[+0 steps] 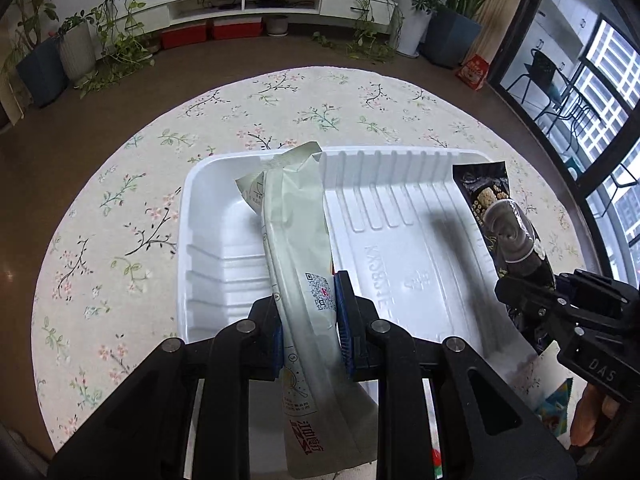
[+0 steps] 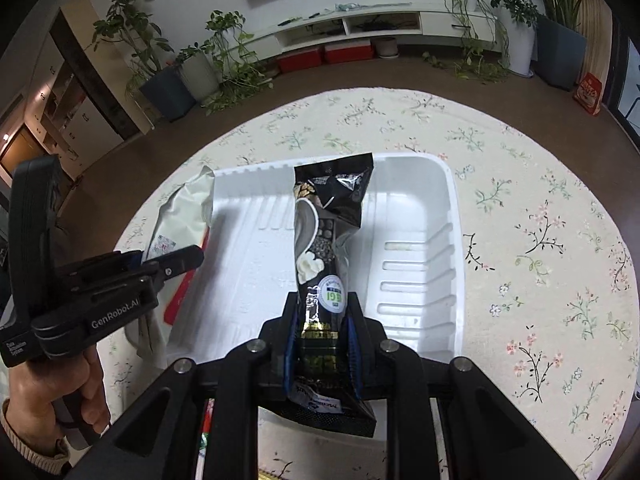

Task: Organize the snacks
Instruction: 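Carry both packets into the white tray and open both tools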

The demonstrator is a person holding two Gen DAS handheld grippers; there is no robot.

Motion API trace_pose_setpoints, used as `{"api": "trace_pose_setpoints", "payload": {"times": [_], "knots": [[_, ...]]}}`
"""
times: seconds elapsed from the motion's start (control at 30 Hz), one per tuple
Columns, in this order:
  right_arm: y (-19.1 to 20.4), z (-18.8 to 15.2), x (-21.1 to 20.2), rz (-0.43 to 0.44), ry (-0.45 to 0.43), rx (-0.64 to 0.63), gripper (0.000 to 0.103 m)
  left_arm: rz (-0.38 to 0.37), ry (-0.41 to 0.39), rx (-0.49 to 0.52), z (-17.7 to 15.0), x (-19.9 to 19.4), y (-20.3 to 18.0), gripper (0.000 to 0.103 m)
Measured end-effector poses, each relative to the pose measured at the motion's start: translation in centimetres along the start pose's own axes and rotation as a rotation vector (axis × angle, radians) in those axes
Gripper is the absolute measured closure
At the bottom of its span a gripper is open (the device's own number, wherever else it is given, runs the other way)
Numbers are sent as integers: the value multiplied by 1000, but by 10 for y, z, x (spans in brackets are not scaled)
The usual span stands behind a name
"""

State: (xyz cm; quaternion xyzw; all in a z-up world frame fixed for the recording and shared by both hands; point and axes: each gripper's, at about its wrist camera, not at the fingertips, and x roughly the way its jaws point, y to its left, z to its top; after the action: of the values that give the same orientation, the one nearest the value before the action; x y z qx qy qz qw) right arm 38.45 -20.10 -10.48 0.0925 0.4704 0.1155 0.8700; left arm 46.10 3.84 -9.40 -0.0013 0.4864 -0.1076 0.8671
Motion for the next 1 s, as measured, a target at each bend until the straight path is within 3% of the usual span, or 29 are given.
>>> {"api": "trace_pose_setpoints", "payload": {"times": [0.27, 0.47, 0.67, 0.8, 0.87, 0.97, 1.0], "knots": [[-8, 3, 22, -34, 38, -13, 79, 18, 10, -11, 10, 38, 2, 83], [-14, 0, 26, -44, 40, -7, 79, 50, 22, 16, -1, 40, -12, 83], [-20, -1, 24, -61, 42, -26, 73, 37, 14, -19, -2, 43, -7, 83], [-23, -3, 22, -61, 42, -16, 61, 28, 11, -19, -2, 42, -8, 81], [-24, -2, 20, -53, 39, -11, 60, 30, 1, -22, -3, 33, -10, 79], [-23, -2, 11, -48, 22, -23, 53, 33, -20, -16, -5, 24, -11, 73], [-22, -2, 6, -56, 14, -31, 48, 35, -27, -9, -8, 15, -14, 65]]}}
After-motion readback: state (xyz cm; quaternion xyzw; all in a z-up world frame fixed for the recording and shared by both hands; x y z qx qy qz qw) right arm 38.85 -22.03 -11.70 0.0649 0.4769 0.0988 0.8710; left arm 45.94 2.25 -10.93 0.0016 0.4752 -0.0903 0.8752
